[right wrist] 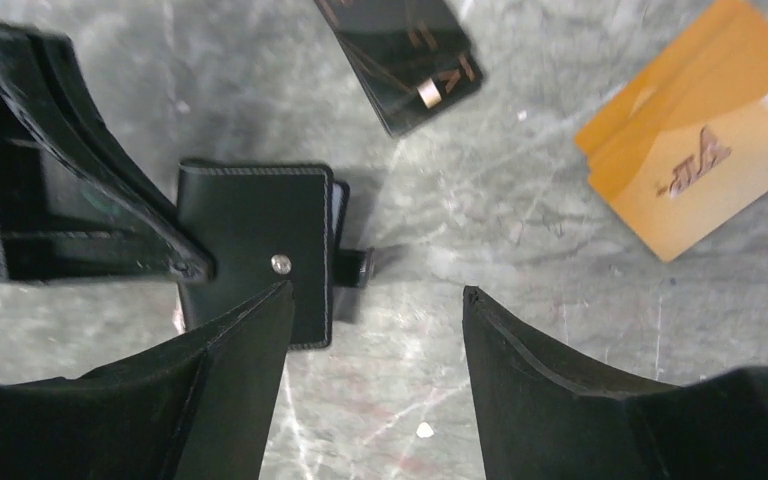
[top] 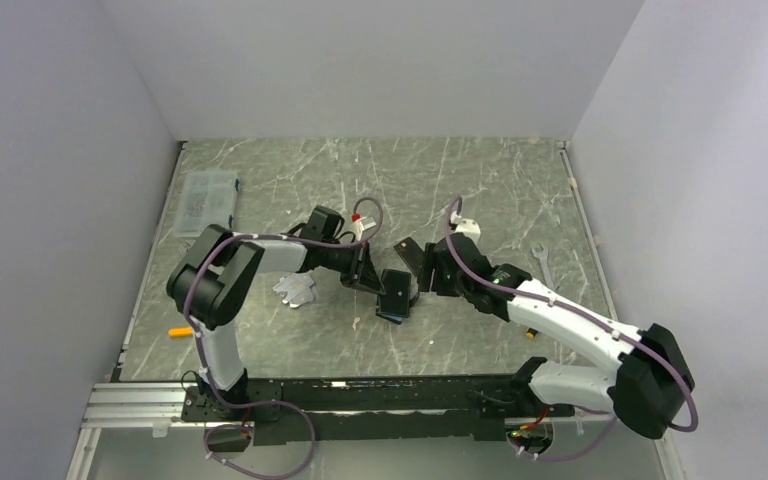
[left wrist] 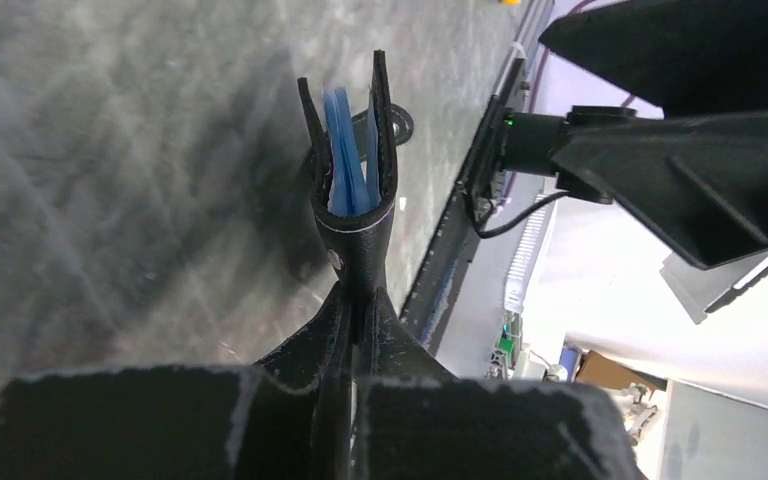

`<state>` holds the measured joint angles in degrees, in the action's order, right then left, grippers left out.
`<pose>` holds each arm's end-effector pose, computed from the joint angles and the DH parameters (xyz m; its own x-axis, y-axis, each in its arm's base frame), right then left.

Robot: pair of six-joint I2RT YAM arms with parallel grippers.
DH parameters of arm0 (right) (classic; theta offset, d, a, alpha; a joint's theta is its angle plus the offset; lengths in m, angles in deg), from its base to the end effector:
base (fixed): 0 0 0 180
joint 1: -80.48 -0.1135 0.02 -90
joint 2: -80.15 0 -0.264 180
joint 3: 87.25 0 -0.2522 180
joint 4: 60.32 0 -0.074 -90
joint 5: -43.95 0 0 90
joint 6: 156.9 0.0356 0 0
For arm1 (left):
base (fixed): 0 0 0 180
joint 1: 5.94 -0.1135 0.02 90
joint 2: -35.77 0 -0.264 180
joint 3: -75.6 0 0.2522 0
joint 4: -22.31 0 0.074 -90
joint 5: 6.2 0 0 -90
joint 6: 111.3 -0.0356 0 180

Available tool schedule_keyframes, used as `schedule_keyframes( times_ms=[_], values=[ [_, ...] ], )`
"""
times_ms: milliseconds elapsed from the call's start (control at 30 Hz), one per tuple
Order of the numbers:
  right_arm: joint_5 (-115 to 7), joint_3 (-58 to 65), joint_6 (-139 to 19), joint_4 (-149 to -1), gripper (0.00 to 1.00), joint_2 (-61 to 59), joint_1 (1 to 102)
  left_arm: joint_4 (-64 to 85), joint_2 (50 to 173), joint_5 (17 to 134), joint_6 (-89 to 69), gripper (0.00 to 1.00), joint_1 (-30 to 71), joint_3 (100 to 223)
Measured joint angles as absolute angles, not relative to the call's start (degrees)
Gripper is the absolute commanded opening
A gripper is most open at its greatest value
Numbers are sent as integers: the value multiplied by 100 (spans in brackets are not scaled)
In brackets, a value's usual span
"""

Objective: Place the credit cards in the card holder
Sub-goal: Place the card holder at the center of the board.

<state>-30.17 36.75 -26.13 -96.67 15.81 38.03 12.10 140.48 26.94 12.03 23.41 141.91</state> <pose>0.1779 0.1495 0.2388 -0.7232 0.1897 -0.6641 -0.0441 0.9469 0.3185 0.2874 -0.1958 0.1421 -0.9588 0.1945 -0.2073 0.2678 0.3735 -0.8882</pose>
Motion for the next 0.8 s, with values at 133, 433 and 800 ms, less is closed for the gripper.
schedule_keyframes(
  times_ms=[133, 433, 800],
  values=[
    [-3227, 3876, -2589, -9682, 62, 1216, 3803, 1578, 14507, 2712, 1170, 10, 2330, 14097],
    [-3632, 3957, -2589, -9446, 66, 572, 3803, 1687, 14723, 2797, 851, 33, 2269, 13833],
    [-3905, 3474, -2770, -9383, 79, 86, 3639, 393, 14105, 3348, -91, 63, 2201, 14312]
  ],
)
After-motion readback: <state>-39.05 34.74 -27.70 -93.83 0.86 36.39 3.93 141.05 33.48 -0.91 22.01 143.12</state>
